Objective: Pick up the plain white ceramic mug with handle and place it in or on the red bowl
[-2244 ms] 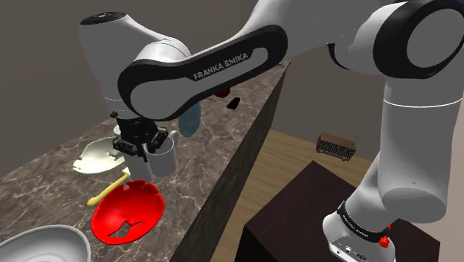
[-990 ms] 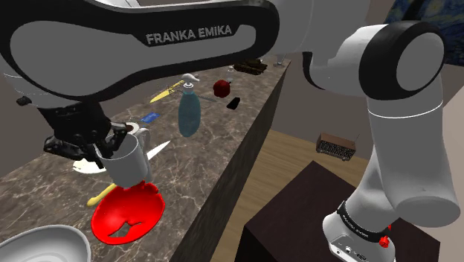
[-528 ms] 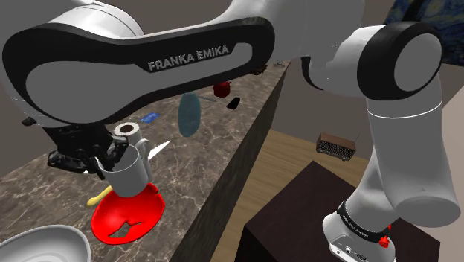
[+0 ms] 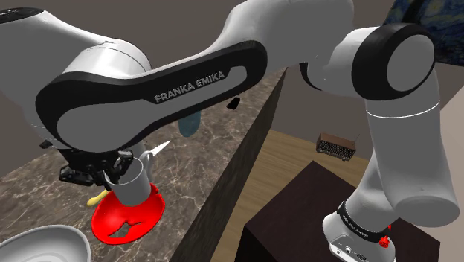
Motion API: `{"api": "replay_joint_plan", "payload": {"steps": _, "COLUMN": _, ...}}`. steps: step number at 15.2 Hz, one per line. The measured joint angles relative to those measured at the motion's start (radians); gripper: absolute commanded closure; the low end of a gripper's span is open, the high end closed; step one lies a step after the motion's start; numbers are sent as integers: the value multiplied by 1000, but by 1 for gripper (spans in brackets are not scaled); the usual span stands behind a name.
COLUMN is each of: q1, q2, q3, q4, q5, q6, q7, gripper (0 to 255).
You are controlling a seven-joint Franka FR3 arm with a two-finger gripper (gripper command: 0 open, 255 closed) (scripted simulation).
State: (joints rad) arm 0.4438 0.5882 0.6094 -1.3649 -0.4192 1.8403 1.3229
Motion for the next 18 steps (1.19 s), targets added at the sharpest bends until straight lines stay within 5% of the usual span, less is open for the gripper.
{"api": "replay_joint_plan", "payload": {"steps": 9, "q1": -2, "q2": 12, "q3": -5, "q4": -32, "q5": -9, "q6": 41, "q7": 10, "gripper": 255}}
{"api": "replay_joint_plan", "payload": {"steps": 10, "q1": -2, "q2": 12, "q3": -5, "q4": -32, "q5": -9, "q6": 41, "q7": 10, "gripper": 0}}
{"api": "replay_joint_plan", "payload": {"steps": 18, "q1": 9, "q2": 11, "q3": -2, "q4": 7, "q5": -5, "q6": 5, "q7": 7, "gripper": 0}}
